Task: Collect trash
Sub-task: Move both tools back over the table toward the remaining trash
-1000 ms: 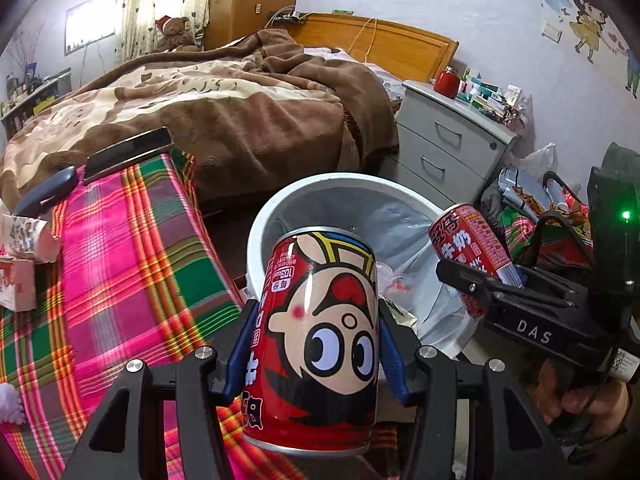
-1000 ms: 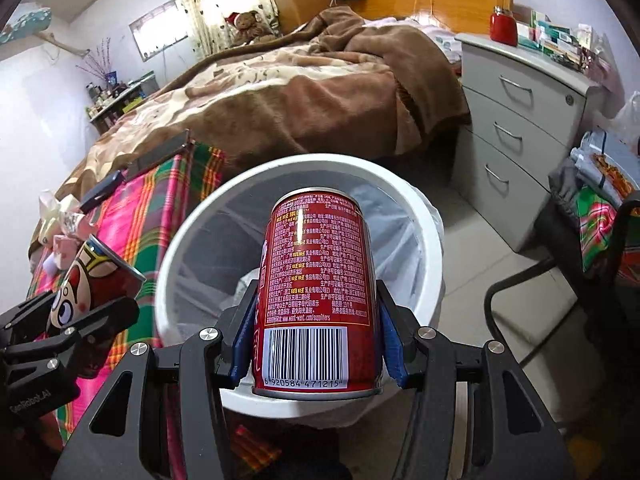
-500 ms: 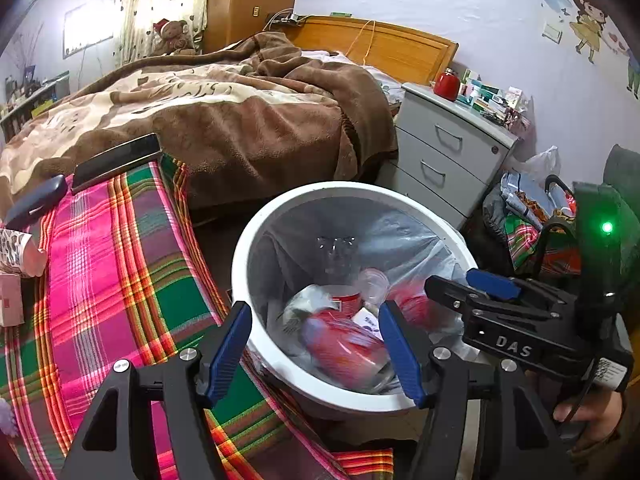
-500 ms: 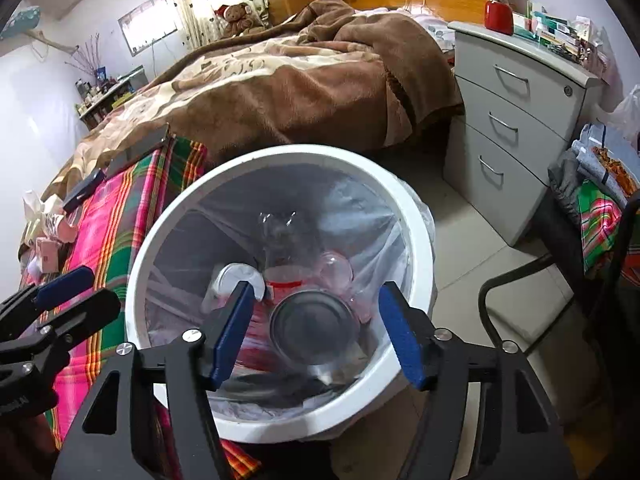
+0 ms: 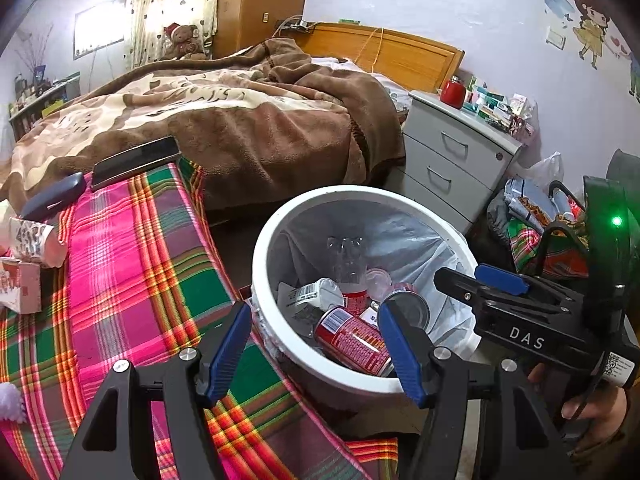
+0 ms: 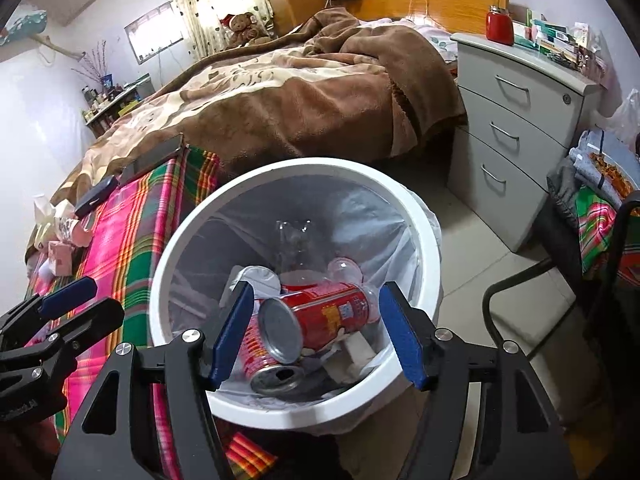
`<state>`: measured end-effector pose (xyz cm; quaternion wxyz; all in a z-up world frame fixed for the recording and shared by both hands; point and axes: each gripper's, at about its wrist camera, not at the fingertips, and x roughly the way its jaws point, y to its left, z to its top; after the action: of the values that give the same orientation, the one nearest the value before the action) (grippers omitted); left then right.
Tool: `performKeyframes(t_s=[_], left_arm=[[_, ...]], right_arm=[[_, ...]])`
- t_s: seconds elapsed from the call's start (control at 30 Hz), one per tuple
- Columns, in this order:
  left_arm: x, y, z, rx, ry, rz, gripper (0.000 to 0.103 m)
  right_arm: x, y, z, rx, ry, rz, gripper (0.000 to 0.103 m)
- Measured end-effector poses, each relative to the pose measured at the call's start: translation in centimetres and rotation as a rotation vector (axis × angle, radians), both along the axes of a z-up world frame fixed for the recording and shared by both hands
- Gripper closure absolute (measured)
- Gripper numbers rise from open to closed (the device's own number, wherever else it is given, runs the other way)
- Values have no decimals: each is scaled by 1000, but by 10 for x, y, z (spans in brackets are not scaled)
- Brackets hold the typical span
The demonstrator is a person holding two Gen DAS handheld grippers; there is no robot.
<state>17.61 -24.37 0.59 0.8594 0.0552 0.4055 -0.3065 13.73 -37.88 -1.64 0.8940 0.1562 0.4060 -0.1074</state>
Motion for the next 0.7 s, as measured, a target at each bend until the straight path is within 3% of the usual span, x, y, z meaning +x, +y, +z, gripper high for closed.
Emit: performKeyframes(t_s=[0.7], left_arm=[[-26,86,21,-19,-64,142,37]], right_arm=[[5,61,13,-16,-52,110,36]])
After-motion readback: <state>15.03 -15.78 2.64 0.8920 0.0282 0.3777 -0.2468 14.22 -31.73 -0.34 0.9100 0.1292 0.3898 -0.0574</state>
